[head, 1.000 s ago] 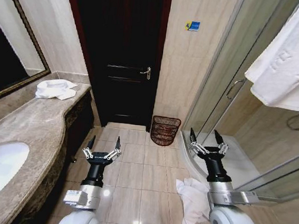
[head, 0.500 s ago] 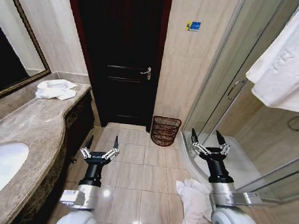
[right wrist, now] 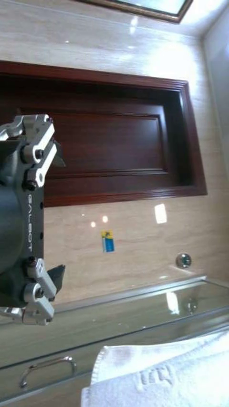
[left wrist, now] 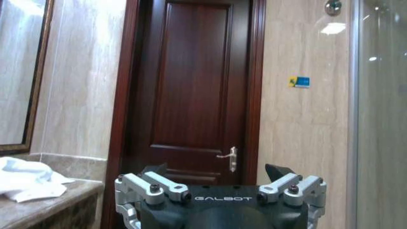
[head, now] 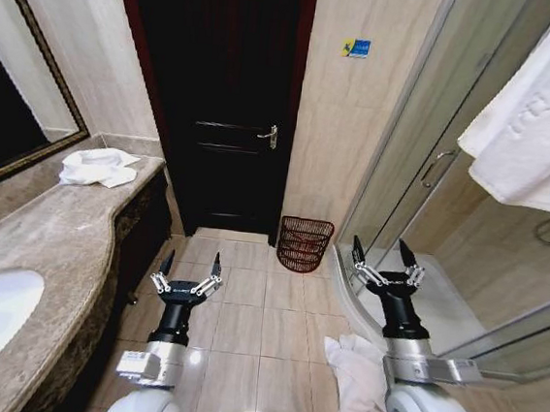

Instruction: Discard the used towel into the hamper.

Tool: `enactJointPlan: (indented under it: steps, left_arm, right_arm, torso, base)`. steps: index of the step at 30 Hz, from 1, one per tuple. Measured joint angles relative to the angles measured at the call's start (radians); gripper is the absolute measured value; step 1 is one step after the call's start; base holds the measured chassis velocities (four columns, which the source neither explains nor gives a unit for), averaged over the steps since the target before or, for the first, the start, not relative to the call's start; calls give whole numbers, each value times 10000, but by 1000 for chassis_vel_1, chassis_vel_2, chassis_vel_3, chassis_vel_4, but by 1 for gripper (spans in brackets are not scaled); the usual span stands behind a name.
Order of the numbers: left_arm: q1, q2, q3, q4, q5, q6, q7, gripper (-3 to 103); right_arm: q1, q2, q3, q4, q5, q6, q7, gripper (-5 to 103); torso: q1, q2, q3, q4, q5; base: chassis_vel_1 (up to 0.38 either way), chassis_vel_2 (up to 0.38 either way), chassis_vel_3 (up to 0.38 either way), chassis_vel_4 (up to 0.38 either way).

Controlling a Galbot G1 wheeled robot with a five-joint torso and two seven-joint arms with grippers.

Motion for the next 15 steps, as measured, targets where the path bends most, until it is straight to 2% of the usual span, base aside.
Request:
enactJointPlan:
  steps: [8, 15]
  left_arm:
    - [248, 0, -71, -183, -380, 194, 61, 100]
    - [439, 0, -59, -498, -441, 255, 58, 100]
  right_arm:
    - [108, -577, 219, 162, 301, -45, 195, 100]
    - [14, -447, 82, 212, 164, 31, 142, 100]
  torso:
    - [0, 0, 0, 0, 0]
    - [0, 0, 0, 0, -1]
  base:
    - [0, 0, 0, 0]
    - [0, 0, 0, 0]
